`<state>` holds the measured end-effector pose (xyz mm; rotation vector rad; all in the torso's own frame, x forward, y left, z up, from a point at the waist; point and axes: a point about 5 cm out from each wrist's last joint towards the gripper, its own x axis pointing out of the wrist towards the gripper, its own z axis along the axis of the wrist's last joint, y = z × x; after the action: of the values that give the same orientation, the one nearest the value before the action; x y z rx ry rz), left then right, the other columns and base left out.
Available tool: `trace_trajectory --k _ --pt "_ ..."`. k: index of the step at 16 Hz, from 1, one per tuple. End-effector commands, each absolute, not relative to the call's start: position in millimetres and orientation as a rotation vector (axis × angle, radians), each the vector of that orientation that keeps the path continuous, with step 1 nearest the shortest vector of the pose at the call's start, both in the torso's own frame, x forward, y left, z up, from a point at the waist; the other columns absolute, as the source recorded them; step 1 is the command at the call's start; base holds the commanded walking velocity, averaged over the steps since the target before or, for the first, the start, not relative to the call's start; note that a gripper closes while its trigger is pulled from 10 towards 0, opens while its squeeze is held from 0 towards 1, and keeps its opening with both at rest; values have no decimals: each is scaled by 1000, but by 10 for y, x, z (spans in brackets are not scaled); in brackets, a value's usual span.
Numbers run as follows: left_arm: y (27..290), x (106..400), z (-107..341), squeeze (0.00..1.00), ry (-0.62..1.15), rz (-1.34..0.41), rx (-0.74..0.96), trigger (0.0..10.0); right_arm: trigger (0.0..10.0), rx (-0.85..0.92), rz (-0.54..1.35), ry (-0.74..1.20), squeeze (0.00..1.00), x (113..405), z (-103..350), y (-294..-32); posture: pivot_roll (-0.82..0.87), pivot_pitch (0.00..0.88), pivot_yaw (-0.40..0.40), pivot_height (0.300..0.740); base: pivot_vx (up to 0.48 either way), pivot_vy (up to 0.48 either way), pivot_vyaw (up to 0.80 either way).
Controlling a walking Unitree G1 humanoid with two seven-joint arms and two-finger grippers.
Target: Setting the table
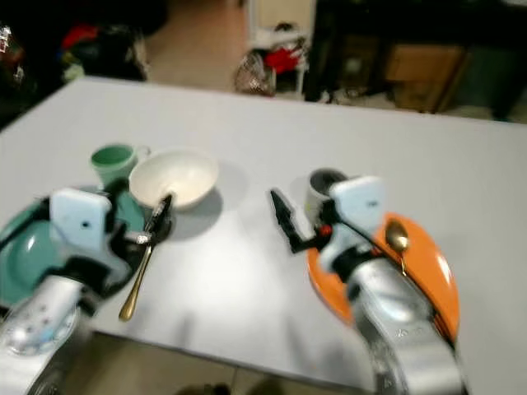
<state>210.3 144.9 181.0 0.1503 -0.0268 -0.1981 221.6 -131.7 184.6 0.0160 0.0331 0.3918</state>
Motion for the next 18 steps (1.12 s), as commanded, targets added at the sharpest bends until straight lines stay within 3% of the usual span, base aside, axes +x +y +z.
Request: trace_trajectory --k 1,8,13,18 --pt "1434 2094 1799 0 -24 -226 176 10000 10000 -11 355 30 1000 2223 1828 -1388 38 0 26 740 0 0 800" --pt "1458 2146 1823 0 -28 -236 150 10000 10000 22 310 -11 1000 2204 1877 -1389 27 0 46 740 0 0 800" --pt "1463 2121 1819 0 -23 -241 147 10000 10000 25 335 -25 1000 2233 1887 -1350 41 0 40 740 0 449 719" --pt "1473 2121 1829 0 -25 -238 149 10000 10000 14 380 -10 1000 2246 1844 -1281 48 0 37 740 0 480 0"
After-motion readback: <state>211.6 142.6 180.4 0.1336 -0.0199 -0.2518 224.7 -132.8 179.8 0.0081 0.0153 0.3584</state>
